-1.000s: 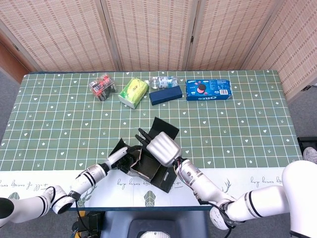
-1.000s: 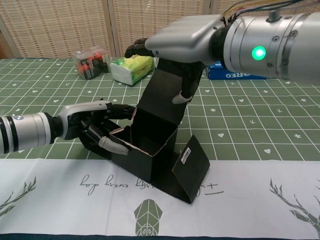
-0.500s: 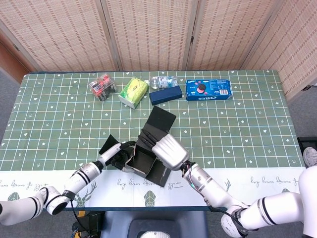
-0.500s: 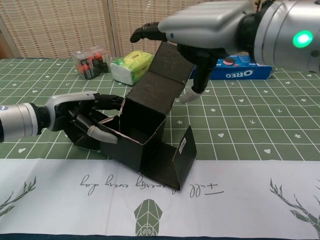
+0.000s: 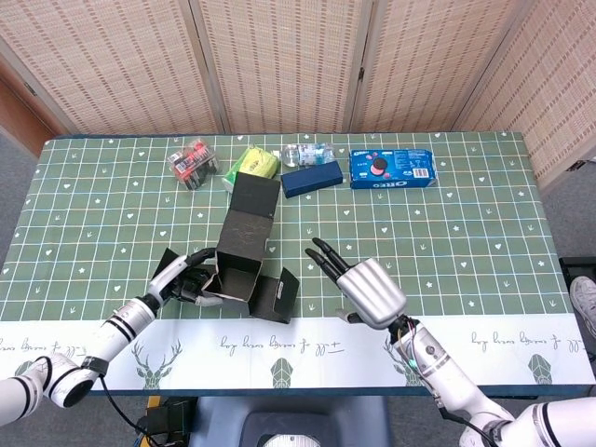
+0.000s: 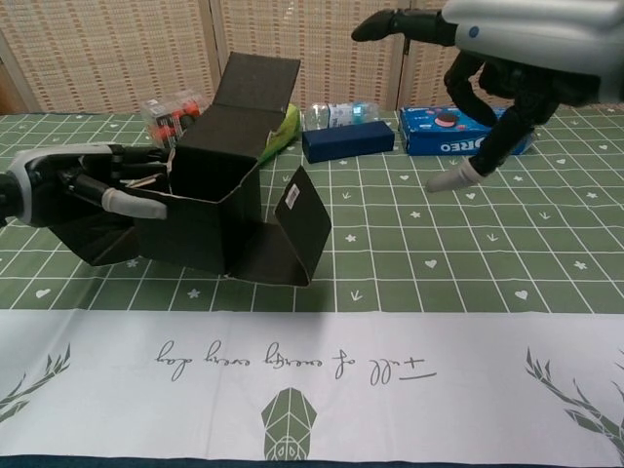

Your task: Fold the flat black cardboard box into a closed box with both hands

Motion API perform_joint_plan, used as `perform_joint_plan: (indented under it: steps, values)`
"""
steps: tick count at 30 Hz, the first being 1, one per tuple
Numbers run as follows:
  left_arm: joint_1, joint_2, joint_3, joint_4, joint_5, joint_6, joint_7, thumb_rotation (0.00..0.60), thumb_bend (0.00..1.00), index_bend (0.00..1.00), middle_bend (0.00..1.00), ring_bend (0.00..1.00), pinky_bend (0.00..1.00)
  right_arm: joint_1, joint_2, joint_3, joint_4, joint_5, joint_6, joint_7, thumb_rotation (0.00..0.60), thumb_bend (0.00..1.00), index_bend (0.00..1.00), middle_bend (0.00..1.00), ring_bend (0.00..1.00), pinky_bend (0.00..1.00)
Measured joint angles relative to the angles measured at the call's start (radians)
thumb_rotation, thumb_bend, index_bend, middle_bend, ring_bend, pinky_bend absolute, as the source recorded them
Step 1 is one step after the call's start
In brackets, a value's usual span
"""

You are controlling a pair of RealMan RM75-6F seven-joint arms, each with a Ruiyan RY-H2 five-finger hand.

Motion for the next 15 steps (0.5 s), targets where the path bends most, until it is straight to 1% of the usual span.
perform_joint_plan:
  steps: [2,5,11,15]
  values:
    - [0.007,0.024,0.001,-0.006,0.009,0.003,-0.044,0.600,0.11,0.20,0.19,0.59,0.89,-0.025,-0.010,-0.006,0.026,-0.037,0.015,0.009,0.600,0.13,0.00,0.02,0.75,0.98]
    - [0.012,0.050,0.000,-0.017,0.017,0.004,-0.106,0.600,0.11,0.20,0.19,0.59,0.89,-0.049,-0.049,-0.010,0.084,-0.075,0.027,0.009,0.600,0.10,0.00,0.03,0.75,0.98]
    - [0.013,0.102,-0.005,-0.063,0.038,-0.001,-0.182,0.600,0.11,0.20,0.19,0.59,0.89,-0.070,-0.189,0.011,0.227,-0.143,0.040,-0.064,0.600,0.05,0.00,0.03,0.74,0.98]
    - [0.006,0.128,-0.006,-0.094,0.058,-0.007,-0.211,0.600,0.11,0.20,0.19,0.59,0.89,-0.074,-0.294,0.037,0.324,-0.181,0.044,-0.106,0.600,0.04,0.00,0.02,0.73,0.98]
